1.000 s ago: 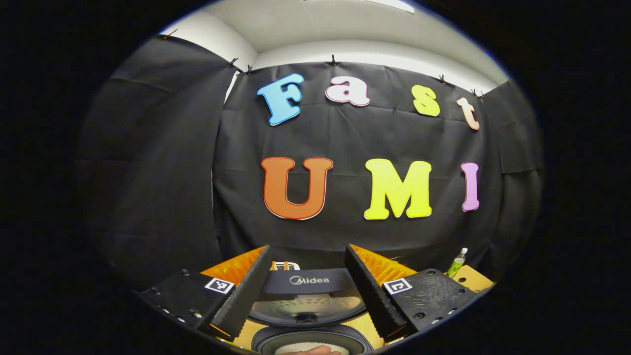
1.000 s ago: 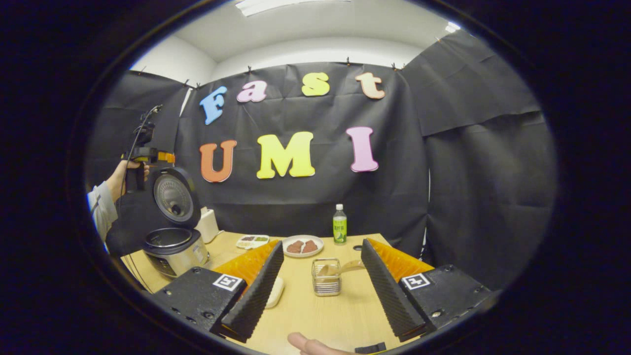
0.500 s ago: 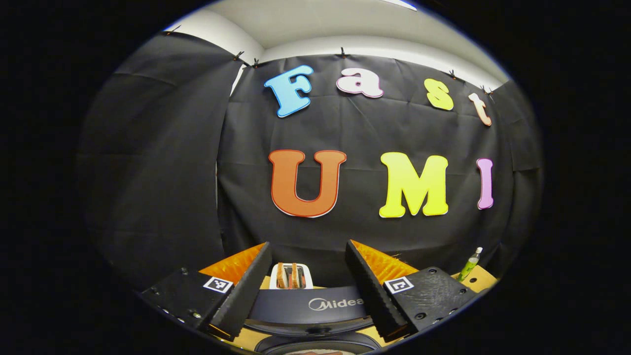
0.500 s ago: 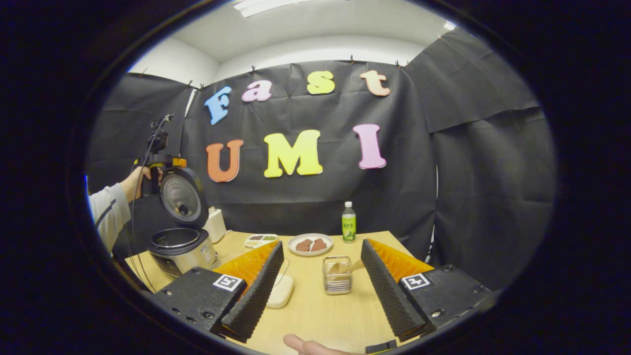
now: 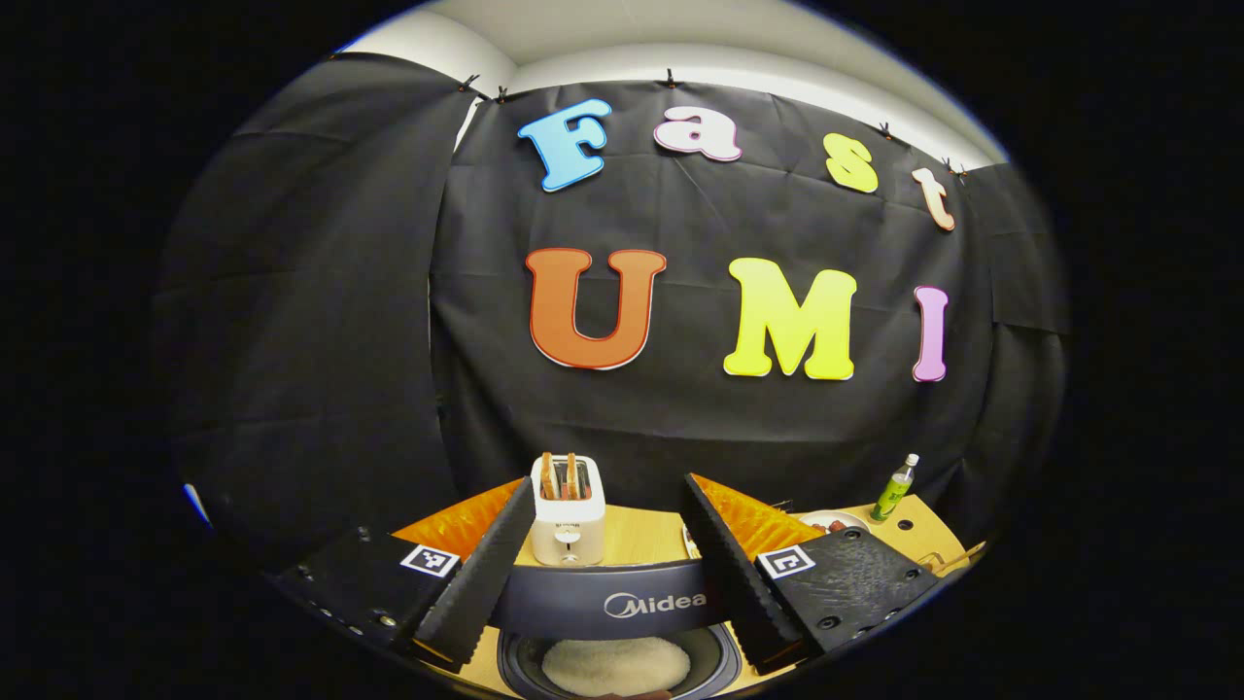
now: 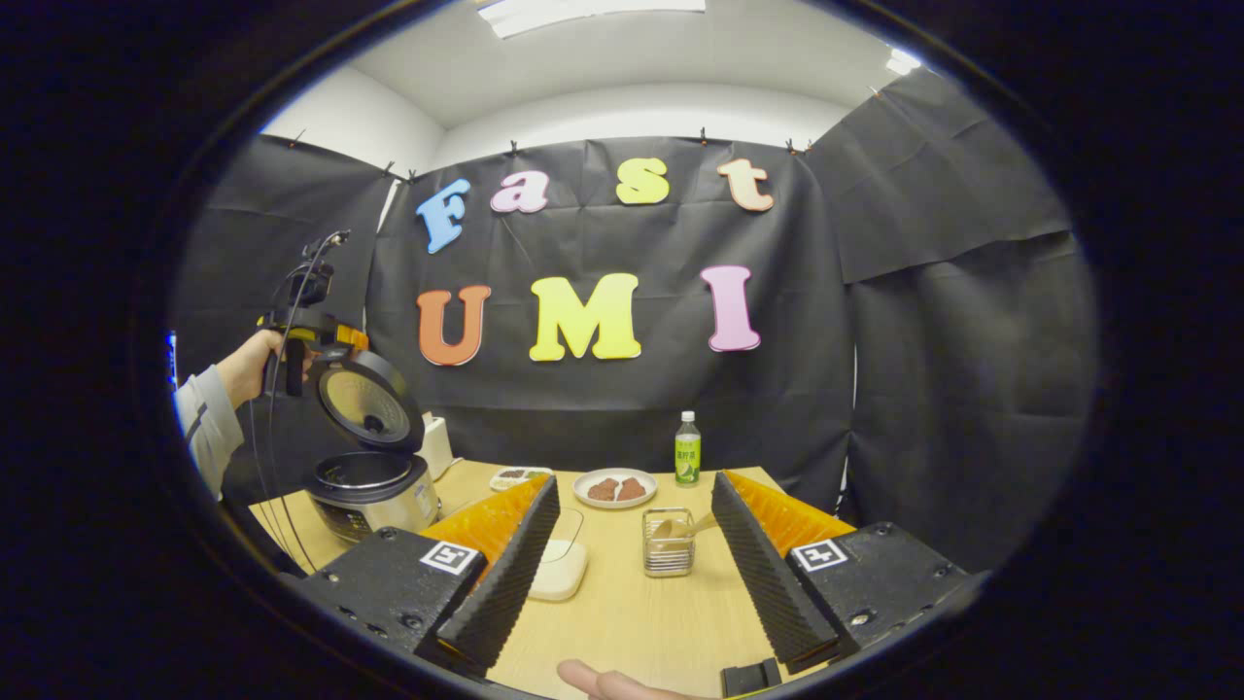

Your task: Close the left gripper, press the button to open the rice cooker; take a wooden spoon from the chopstick holder with the right hand, scoop a spoonful of rice and pour it into the rice cooker, then put the wooden spoon back into the chopstick holder.

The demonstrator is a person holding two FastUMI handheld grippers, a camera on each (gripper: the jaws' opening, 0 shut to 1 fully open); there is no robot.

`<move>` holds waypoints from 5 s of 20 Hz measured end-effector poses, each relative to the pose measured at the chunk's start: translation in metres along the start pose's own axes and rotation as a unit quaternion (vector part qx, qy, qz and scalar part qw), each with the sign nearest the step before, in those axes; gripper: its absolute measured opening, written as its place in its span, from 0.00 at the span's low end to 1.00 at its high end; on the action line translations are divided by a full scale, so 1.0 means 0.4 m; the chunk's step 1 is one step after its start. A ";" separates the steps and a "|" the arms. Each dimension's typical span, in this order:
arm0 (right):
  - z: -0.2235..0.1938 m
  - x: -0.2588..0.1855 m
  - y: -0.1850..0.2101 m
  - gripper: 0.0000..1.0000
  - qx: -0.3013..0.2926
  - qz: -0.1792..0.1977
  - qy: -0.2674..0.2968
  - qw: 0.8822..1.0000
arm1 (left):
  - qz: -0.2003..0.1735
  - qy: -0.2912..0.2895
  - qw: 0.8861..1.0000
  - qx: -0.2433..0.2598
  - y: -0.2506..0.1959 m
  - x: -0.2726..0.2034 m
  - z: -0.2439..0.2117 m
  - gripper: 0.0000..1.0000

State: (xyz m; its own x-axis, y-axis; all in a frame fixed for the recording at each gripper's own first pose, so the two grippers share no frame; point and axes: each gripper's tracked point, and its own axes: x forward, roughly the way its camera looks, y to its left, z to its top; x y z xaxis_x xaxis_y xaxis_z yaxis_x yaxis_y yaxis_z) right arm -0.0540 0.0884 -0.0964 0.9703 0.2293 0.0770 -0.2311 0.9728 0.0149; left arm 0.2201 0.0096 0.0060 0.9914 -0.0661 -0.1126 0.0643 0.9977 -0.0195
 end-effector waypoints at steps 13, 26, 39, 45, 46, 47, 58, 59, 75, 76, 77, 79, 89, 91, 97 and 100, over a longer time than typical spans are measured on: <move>0.057 -0.087 -0.043 1.00 0.013 -0.012 -0.025 1.000 | -0.025 0.122 0.992 0.031 -0.086 -0.169 -0.233 0.94; 0.045 -0.090 -0.001 0.93 0.015 0.005 -0.014 1.000 | -0.004 0.250 0.967 0.046 -0.094 -0.264 -0.473 0.94; 0.039 -0.094 0.003 1.00 0.007 0.010 -0.014 1.000 | 0.011 0.221 0.973 0.058 -0.087 -0.295 -0.476 0.99; 0.032 -0.094 -0.004 1.00 0.010 0.007 -0.012 1.000 | 0.019 0.204 0.979 -0.001 -0.072 -0.278 -0.490 1.00; 0.034 -0.096 -0.003 1.00 0.009 0.008 -0.012 1.000 | 0.022 0.206 0.978 0.000 -0.073 -0.273 -0.490 0.96; 0.035 -0.096 -0.003 1.00 0.007 0.008 -0.012 1.000 | 0.023 0.204 0.979 0.003 -0.071 -0.277 -0.487 0.95; 0.049 -0.092 -0.015 1.00 0.006 -0.003 -0.014 1.000 | 0.015 0.146 0.989 0.019 -0.102 -0.344 -0.381 0.93; 0.053 -0.093 -0.017 1.00 0.005 -0.004 -0.014 1.000 | 0.011 0.128 0.992 0.019 -0.112 -0.364 -0.355 0.93; 0.108 -0.123 -0.167 0.93 0.021 -0.063 -0.022 0.998 | -0.020 -0.075 0.997 0.023 -0.236 -0.671 -0.248 0.95; 0.105 -0.125 -0.172 1.00 0.018 -0.065 -0.021 0.997 | -0.023 -0.078 0.997 0.008 -0.245 -0.681 -0.258 0.95; 0.104 -0.127 -0.175 1.00 0.015 -0.065 -0.020 0.998 | -0.030 -0.073 0.997 -0.005 -0.256 -0.691 -0.269 0.95; 0.110 -0.132 -0.178 1.00 0.016 -0.064 -0.020 0.998 | -0.032 -0.073 0.997 -0.004 -0.254 -0.711 -0.262 0.94; 0.139 -0.172 -0.186 1.00 0.018 -0.063 -0.032 0.997 | -0.057 -0.102 0.993 0.017 -0.283 -0.767 -0.220 0.94; 0.146 -0.182 -0.200 1.00 0.017 -0.065 -0.038 0.997 | -0.064 -0.097 0.993 0.017 -0.295 -0.773 -0.226 0.94; 0.136 -0.181 -0.246 1.00 0.024 -0.096 -0.029 0.995 | -0.087 -0.099 0.991 0.022 -0.330 -0.783 -0.225 0.94; 0.128 -0.178 -0.257 0.93 0.030 -0.100 -0.023 0.994 | -0.095 -0.098 0.990 0.025 -0.352 -0.781 -0.225 0.94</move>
